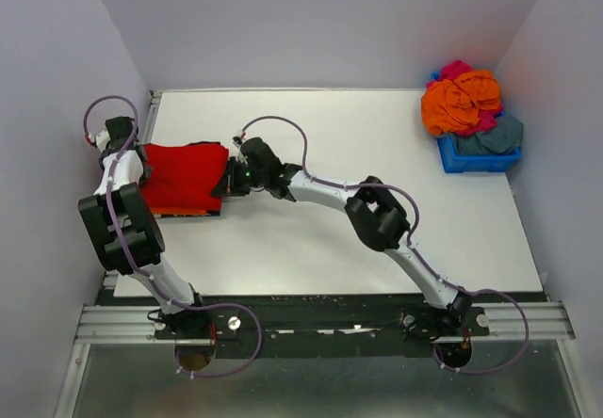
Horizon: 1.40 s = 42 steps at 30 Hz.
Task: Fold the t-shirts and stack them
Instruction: Put the neatly folded tshirt into the corner of the board with both arms
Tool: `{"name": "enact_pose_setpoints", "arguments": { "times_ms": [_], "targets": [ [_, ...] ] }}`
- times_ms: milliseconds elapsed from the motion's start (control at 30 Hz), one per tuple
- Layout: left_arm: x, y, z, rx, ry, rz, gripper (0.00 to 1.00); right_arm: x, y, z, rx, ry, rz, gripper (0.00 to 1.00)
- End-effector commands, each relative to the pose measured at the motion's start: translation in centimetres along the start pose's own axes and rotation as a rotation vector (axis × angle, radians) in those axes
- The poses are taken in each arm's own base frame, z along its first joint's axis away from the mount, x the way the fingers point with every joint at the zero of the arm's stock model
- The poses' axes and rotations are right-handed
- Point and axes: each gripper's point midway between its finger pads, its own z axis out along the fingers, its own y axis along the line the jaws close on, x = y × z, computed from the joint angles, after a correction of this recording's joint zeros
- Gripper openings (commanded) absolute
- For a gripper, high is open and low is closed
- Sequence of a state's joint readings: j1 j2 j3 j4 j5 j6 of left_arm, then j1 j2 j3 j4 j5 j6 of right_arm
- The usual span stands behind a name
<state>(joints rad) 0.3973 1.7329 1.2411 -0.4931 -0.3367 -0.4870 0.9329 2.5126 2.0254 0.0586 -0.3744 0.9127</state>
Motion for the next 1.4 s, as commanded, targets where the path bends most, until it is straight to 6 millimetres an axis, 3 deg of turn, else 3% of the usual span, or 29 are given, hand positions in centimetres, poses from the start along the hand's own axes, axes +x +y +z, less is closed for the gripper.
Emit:
{"name": "enact_pose_setpoints", "arguments": {
  "times_ms": [0,67,233,300,400,600,700,900,967,1000,1033,1067,1100,1200,1333,1367],
  "targets": [
    [-0.5,1.2,0.2,-0.066,-0.018,0.018,0.00,0.4,-1.0,-0.1,0.039,-0.004,0.006,0.01],
    [-1.4,0.7,-0.5,-0.044,-0.035,0.027,0.00,-0.4,-0.2,-0.9,0.040,-0.022,-0.045,0.01],
    [-5.6,-2.2,-7.1,0.081,-0.200,0.026,0.03,-3.3,3.8,-5.1,0.030,-0.116,-0.209,0.05],
    [-6.0,-4.0,-9.7,0.154,-0.241,0.041,0.09,-4.0,4.9,-7.1,0.035,-0.156,-0.266,0.08],
    [-4.9,-6.0,-12.4,0.251,-0.239,0.057,0.11,-4.7,5.4,-10.5,0.050,-0.214,-0.304,0.09],
    [0.7,-8.2,-14.7,0.396,-0.155,-0.003,0.08,-4.6,3.3,-17.5,0.093,-0.282,-0.292,0.09],
    [4.0,-9.9,-15.7,0.514,-0.101,-0.032,0.09,-4.0,0.7,-21.4,0.153,-0.320,-0.275,0.09],
    [11.9,-15.0,-20.5,0.791,-0.038,0.085,0.13,-1.7,-4.5,-30.1,0.281,-0.405,-0.293,0.14],
    [15.7,-16.4,-22.5,0.926,-0.021,0.148,0.20,0.0,-6.5,-33.0,0.337,-0.431,-0.307,0.25],
    [16.6,-17.0,-23.5,1.000,-0.043,0.157,0.25,0.5,-7.1,-34.5,0.367,-0.459,-0.315,0.39],
    [17.5,-17.6,-24.9,1.086,-0.080,0.162,0.32,1.1,-7.7,-35.9,0.398,-0.476,-0.332,0.57],
    [18.5,-17.6,-25.4,1.118,-0.095,0.178,0.41,0.9,-7.3,-37.9,0.425,-0.531,-0.364,0.85],
    [19.6,-17.5,-25.7,1.136,-0.111,0.204,0.47,1.1,-7.7,-39.5,0.466,-0.568,-0.365,1.00],
    [22.1,-17.9,-26.0,1.133,-0.144,0.319,0.74,2.3,-9.7,-43.3,0.609,-0.624,-0.378,1.00],
    [25.6,-19.2,-27.7,1.209,-0.153,0.413,0.99,3.5,-11.1,-45.7,0.646,-0.720,-0.343,1.00],
    [26.4,-19.5,-28.6,1.247,-0.169,0.436,0.99,3.7,-11.6,-46.1,0.657,-0.749,-0.331,1.00]
  ]
}}
